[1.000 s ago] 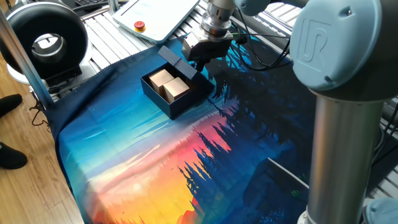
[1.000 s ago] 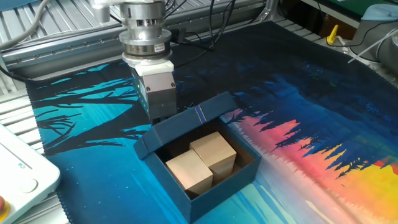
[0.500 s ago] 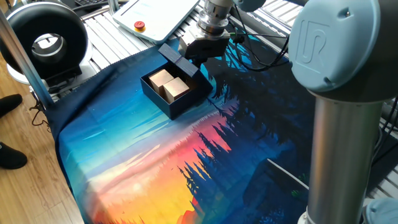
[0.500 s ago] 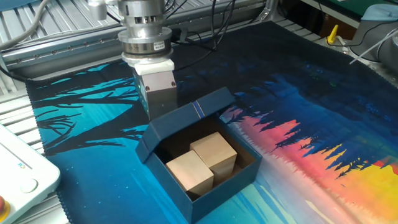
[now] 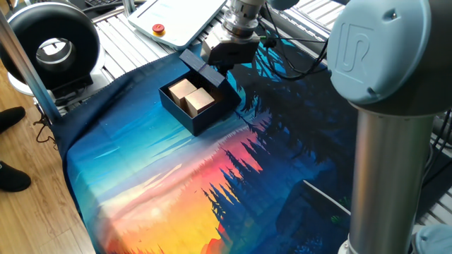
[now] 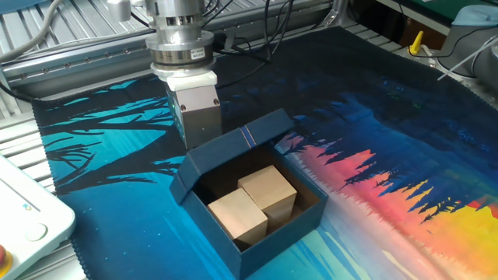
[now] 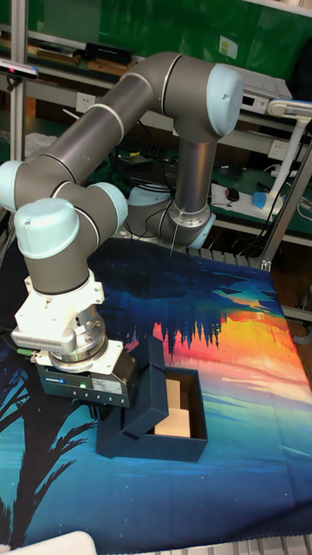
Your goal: Slide the outer casing onto the gift box
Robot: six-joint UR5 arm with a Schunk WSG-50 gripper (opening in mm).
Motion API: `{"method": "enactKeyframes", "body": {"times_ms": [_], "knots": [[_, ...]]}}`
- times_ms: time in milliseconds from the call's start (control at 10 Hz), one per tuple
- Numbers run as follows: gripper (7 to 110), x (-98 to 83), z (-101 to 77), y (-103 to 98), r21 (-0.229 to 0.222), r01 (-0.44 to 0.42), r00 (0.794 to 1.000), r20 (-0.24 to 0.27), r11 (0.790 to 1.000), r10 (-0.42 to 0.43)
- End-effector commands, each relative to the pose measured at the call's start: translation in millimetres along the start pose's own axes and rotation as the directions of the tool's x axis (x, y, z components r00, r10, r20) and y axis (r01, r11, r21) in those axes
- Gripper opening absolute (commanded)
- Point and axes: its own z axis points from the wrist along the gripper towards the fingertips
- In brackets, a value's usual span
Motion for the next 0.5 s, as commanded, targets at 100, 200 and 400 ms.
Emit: {"method": "enactKeyframes", "body": {"times_ms": [100,200,400], "knots": [[7,-0.7,-9.1,21.4,-0.036,-0.028,1.0,-0.009,0.999,0.027],[7,-0.7,-9.9,24.5,-0.041,-0.031,0.999,-0.011,0.999,0.031],[7,-0.7,-14.4,28.2,-0.046,-0.033,0.999,-0.015,0.998,0.032]]}}
